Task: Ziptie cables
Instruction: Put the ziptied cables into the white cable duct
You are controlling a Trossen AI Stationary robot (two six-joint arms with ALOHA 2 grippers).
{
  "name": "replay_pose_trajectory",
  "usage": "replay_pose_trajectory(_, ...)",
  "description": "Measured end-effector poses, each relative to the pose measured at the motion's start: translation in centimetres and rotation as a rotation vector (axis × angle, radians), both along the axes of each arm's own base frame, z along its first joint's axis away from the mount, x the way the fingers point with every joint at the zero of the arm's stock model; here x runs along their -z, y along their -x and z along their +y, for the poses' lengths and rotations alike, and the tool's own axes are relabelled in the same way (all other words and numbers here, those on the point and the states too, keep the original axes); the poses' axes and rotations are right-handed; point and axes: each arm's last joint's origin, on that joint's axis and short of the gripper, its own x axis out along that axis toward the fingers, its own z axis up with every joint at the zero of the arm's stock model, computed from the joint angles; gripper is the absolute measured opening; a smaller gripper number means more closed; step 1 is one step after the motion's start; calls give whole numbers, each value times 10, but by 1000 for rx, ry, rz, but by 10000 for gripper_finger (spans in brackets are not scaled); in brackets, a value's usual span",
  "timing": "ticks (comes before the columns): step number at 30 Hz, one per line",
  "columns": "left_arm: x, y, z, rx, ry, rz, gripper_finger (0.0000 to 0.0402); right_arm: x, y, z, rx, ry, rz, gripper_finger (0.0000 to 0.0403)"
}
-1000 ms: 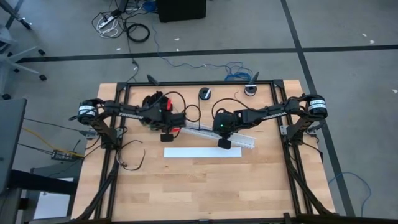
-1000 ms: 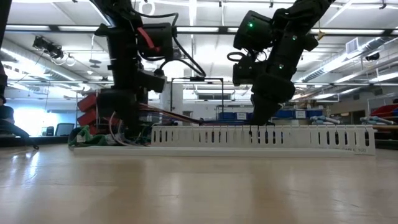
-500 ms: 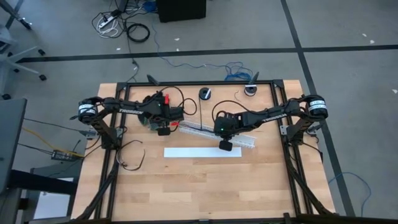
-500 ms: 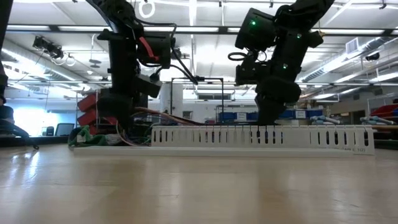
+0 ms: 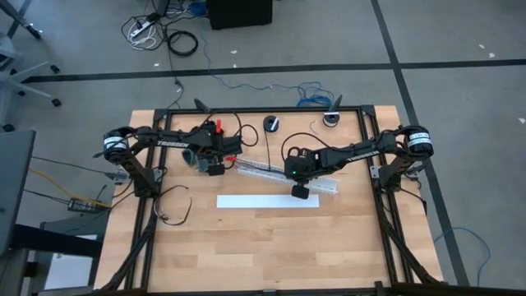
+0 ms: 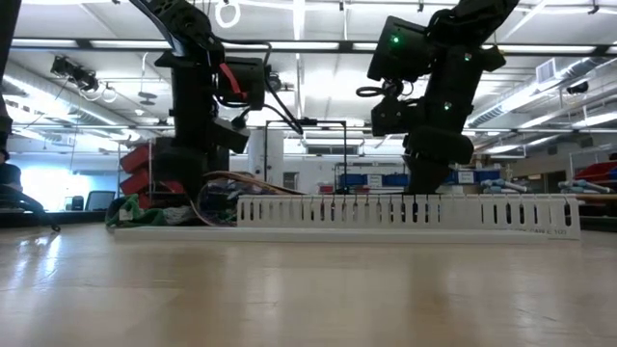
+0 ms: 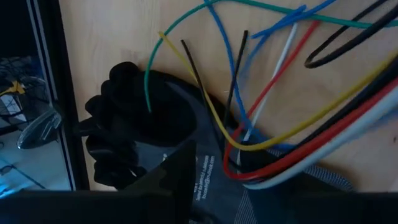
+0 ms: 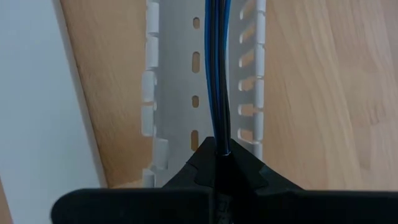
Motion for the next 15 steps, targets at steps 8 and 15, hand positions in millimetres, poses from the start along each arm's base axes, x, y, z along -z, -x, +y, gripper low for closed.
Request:
replay_pose_trajectory(8, 0, 5, 0, -3, 11, 47, 119, 0, 1, 0, 9, 0, 10, 8)
replay_pose_trajectory(15, 0, 3, 0, -1, 7, 37, 119, 1, 1, 3, 0, 2, 12, 8)
